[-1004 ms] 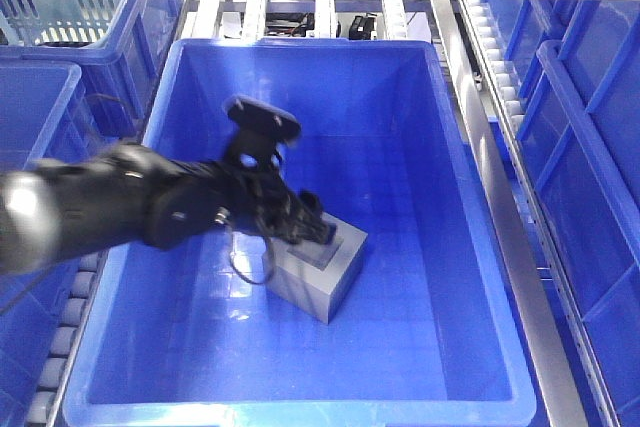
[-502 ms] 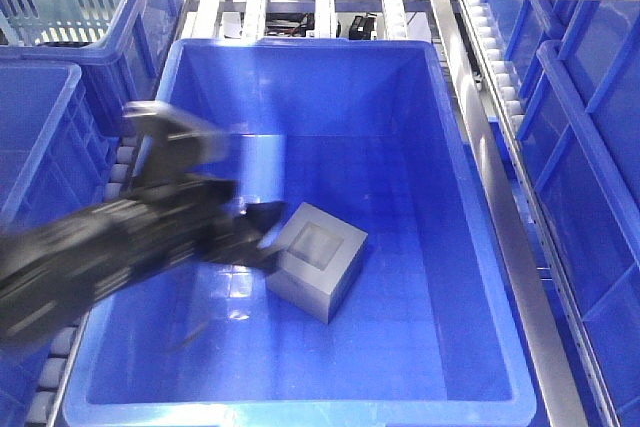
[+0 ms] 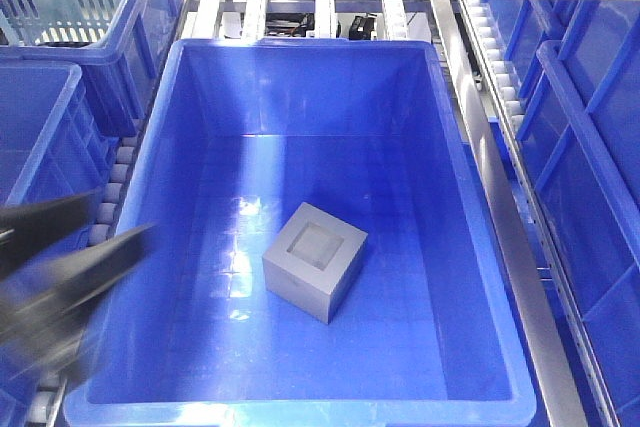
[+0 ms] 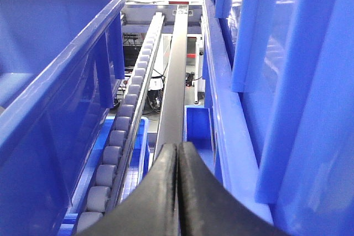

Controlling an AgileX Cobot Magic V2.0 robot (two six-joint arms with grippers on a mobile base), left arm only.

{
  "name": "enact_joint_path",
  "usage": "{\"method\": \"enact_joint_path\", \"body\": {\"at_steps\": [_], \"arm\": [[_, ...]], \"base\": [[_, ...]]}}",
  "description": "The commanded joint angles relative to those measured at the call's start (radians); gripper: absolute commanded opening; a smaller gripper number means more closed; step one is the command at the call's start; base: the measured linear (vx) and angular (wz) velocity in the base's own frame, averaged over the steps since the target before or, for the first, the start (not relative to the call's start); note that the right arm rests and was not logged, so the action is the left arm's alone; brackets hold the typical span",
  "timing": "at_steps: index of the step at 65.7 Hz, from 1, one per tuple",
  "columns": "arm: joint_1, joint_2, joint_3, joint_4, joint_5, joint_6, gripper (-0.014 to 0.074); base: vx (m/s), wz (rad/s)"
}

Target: Sort gray base to blue bin

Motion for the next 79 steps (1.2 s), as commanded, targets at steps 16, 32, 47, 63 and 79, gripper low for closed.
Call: {"method": "enact_joint_path", "body": {"at_steps": [16, 32, 47, 63, 79], "arm": [[-0.004, -0.318, 0.056, -0.001, 0.076, 0.001, 0.0450], [-0.004, -0.392, 0.087, -0.009, 0.114, -0.001, 0.0430], [-0.004, -0.392, 0.087, -0.009, 0.110, -0.001, 0.0083], [-0.004, -0.392, 0.087, -0.009, 0.113, 0.000, -0.0007], [-0.004, -0.392, 0.087, -0.009, 0.113, 0.000, -0.0007]], "base": [[0.00, 0.00], [0.00, 0.00], [0.00, 0.00], [0.00, 0.00], [0.00, 0.00]]}}
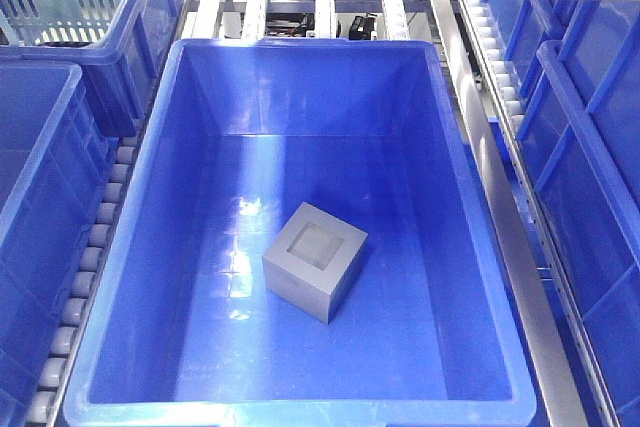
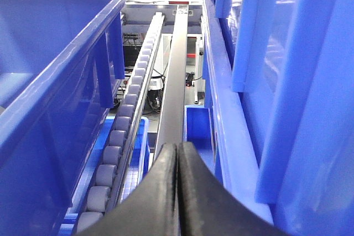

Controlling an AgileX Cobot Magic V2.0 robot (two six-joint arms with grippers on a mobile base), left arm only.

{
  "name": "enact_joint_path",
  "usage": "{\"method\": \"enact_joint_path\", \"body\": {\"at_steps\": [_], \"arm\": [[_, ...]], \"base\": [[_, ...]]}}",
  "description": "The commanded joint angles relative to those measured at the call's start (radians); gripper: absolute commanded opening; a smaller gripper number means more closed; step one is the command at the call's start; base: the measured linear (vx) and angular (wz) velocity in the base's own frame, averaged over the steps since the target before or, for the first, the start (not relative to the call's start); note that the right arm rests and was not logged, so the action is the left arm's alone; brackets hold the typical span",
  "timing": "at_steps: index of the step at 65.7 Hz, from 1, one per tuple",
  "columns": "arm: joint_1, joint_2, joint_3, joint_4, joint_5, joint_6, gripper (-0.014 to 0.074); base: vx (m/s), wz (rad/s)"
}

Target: Sort gray base to blue bin

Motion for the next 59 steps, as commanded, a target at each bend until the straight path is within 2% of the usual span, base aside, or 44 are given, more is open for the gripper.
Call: {"method": "enact_joint_path", "body": {"at_steps": [1, 19, 25, 38, 52, 59], "arm": [[-0.004, 0.010, -0.025, -0.006, -0.073, 0.000, -0.0007], [-0.001, 0.010, -0.019, 0.003, -0.076, 0.001, -0.0007], [0.047, 0.010, -0.004, 0.001, -0.087, 0.001, -0.0007], [0.272, 0.010, 0.038, 0.002, -0.103, 0.001, -0.0007], [0.517, -0.026, 0.148, 0.001, -0.223, 0.001, -0.0006], [0.600, -0.071, 0.237, 0.001, -0.291, 0.001, -0.0006]], "base": [[0.00, 0.00], [0.00, 0.00], [0.00, 0.00], [0.00, 0.00], [0.00, 0.00], [0.00, 0.00]]}}
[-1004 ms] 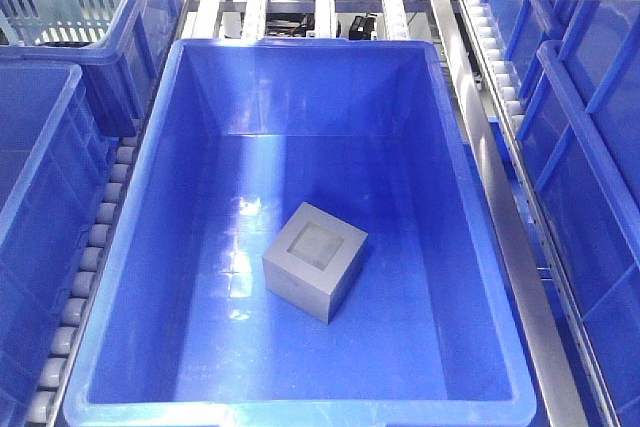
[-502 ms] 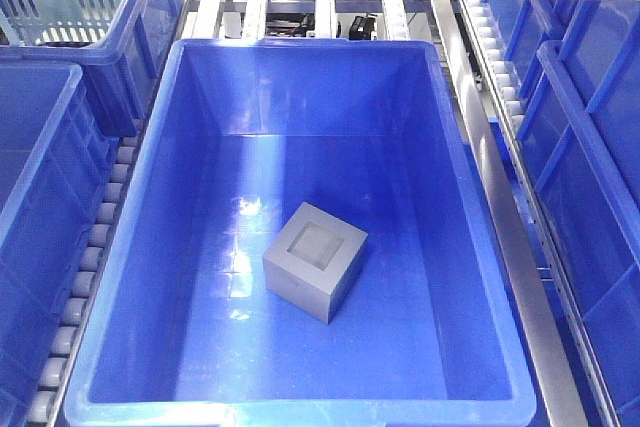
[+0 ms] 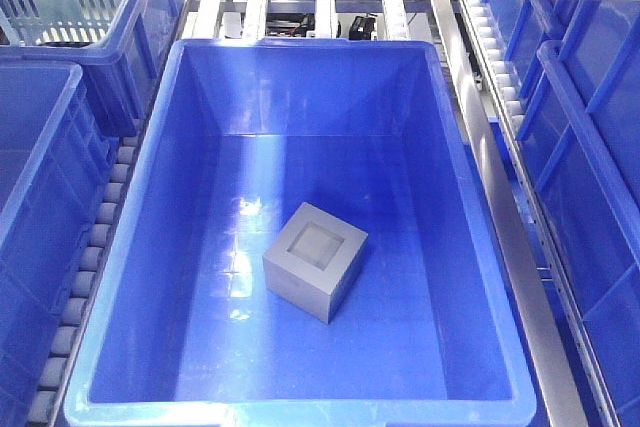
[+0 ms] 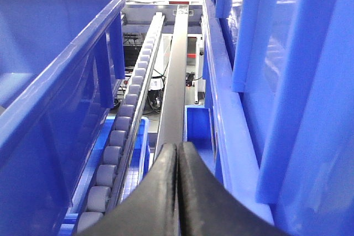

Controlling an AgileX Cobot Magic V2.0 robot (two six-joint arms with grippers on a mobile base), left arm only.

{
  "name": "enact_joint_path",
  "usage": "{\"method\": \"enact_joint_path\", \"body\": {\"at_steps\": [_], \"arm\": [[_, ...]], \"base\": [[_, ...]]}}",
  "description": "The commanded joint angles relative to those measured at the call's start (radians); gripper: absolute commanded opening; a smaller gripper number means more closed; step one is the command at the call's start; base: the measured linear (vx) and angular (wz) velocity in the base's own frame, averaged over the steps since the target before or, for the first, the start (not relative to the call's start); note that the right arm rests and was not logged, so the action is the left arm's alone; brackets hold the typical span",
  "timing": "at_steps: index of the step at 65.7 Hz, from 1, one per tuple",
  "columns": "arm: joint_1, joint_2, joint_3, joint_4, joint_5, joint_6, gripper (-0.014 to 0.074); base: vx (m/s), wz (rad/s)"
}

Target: Sort gray base to blue bin

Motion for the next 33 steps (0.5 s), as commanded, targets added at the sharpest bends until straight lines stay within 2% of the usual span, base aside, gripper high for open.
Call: {"method": "enact_joint_path", "body": {"at_steps": [1, 7, 16, 20, 33], "arm": [[0.065, -0.027, 0.049, -0.002, -0.139, 0.001, -0.0006], [0.102, -0.073, 0.141, -0.002, -0.196, -0.003, -0.0006], [0.106, -0.182, 0.259, -0.002, -0.250, -0.010, -0.0006], [0.103, -0.228, 0.258, -0.002, -0.182, -0.010, -0.0006], [0.078, -0.219, 0.258, -0.009, -0.166, -0.007, -0.0006]], "base": [[0.00, 0.00], [0.00, 0.00], [0.00, 0.00], [0.00, 0.00], [0.00, 0.00]]}}
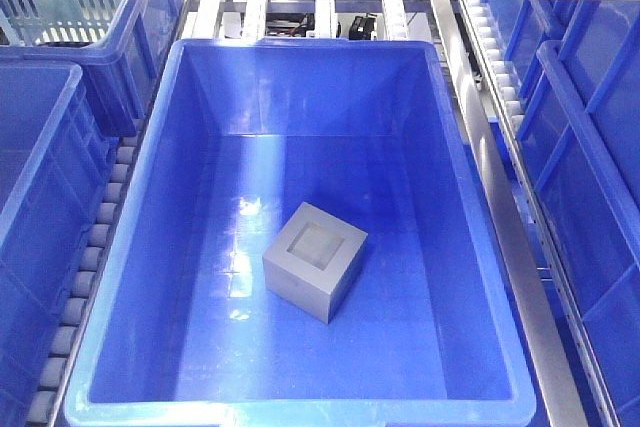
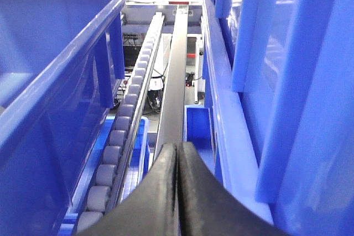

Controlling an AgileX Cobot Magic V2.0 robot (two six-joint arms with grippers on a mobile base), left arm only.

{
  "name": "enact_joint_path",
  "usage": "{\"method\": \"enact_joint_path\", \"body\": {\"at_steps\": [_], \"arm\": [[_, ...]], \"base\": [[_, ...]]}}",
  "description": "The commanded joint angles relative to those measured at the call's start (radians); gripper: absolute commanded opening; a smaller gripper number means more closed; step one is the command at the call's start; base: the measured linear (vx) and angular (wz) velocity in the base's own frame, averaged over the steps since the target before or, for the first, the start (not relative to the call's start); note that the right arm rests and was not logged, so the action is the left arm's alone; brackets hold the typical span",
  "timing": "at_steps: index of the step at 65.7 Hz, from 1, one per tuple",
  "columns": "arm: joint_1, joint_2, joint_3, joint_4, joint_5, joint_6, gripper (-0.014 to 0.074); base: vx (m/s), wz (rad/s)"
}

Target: Sort gray base to blue bin

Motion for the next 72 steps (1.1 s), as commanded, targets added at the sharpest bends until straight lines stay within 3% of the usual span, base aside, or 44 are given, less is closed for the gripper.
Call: {"method": "enact_joint_path", "body": {"at_steps": [1, 10, 72], "arm": [[-0.020, -0.018, 0.029, -0.009, -0.066, -0.003, -0.0006], [-0.045, -0.018, 0.030, -0.009, -0.066, 0.024, -0.0006], [-0.044, -0.017, 0.029, -0.009, -0.055, 0.023, -0.0006]], "base": [[0.00, 0.00], [0.00, 0.00], [0.00, 0.00]]}}
